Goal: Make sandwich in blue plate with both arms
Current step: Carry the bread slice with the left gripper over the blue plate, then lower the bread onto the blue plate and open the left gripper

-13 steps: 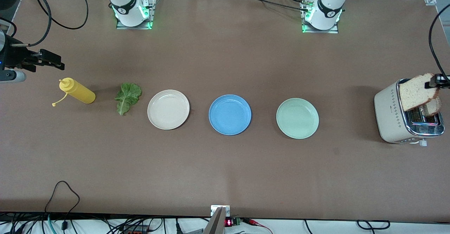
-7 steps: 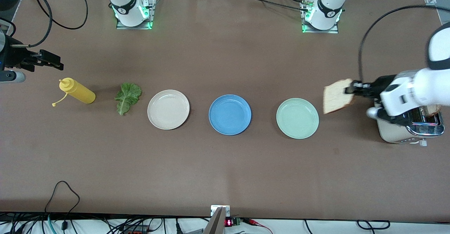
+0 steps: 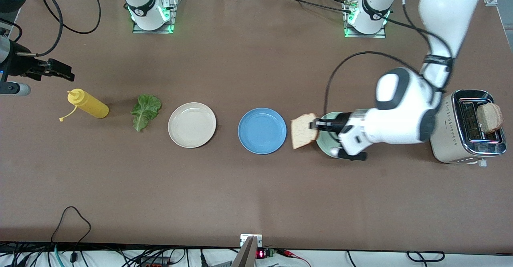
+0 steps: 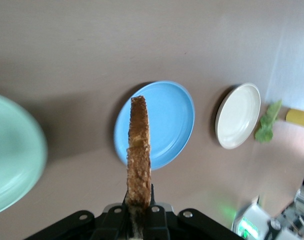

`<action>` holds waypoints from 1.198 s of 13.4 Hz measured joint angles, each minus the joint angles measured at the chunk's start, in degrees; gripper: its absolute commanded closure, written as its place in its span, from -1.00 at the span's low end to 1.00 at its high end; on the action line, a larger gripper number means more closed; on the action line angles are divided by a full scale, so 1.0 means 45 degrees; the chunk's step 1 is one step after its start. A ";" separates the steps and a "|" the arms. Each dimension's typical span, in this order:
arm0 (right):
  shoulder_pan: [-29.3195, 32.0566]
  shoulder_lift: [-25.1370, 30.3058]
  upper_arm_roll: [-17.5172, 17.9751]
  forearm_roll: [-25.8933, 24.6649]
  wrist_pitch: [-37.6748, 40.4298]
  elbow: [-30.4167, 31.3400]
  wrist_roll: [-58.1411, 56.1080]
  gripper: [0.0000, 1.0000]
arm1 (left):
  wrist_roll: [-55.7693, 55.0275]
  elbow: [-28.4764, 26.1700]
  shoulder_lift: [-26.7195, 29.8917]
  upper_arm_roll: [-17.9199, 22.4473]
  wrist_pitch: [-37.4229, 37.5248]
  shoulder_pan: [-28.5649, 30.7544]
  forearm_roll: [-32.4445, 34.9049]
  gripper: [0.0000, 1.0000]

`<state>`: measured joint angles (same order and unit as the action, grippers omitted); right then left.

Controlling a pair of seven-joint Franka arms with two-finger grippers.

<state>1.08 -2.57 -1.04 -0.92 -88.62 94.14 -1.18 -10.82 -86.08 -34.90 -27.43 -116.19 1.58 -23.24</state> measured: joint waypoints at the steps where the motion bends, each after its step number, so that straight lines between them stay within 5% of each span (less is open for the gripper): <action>1: -0.0011 0.0001 0.0001 0.0000 0.0002 0.0005 0.0109 -1.00 | -0.0413 -0.0484 -0.0093 -0.0022 -0.1224 -0.0563 -0.0071 0.99; 5: -0.0011 0.0002 -0.0002 -0.0001 0.0006 0.0011 0.0182 -1.00 | -0.1793 -0.1917 -0.0417 -0.0045 -0.4958 -0.2500 -0.0848 0.99; 10: -0.0008 -0.0043 -0.0013 -0.0001 0.0006 0.0043 0.0195 -1.00 | -0.2535 -0.1966 -0.0877 -0.0041 -0.5620 -0.3104 -0.0852 0.96; 11: -0.0006 -0.0057 -0.0015 -0.0001 0.0006 0.0052 0.0196 -1.00 | -0.2546 -0.1967 -0.0960 -0.0041 -0.5735 -0.3163 -0.0852 0.83; 12: -0.0005 -0.0075 -0.0016 -0.0001 0.0006 0.0053 0.0195 -1.00 | -0.2549 -0.1966 -0.1031 -0.0041 -0.5881 -0.3199 -0.0852 0.38; 13: -0.0005 -0.0100 -0.0016 -0.0001 0.0007 0.0053 0.0196 -1.00 | -0.2548 -0.1966 -0.1102 -0.0033 -0.5974 -0.3202 -0.0853 -0.63; 14: -0.0005 -0.0127 -0.0016 -0.0001 0.0006 0.0053 0.0196 -1.00 | -0.2548 -0.1965 -0.1154 -0.0007 -0.6056 -0.3185 -0.0853 -1.00; 16: -0.0005 -0.0162 -0.0016 -0.0001 0.0006 0.0053 0.0196 -1.00 | -0.2548 -0.1950 -0.1175 0.0059 -0.6123 -0.3094 -0.0853 -1.00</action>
<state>1.06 -3.29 -1.11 -0.92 -88.59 94.38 -0.30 -22.28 -94.86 -40.18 -27.16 -143.74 -12.34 -27.07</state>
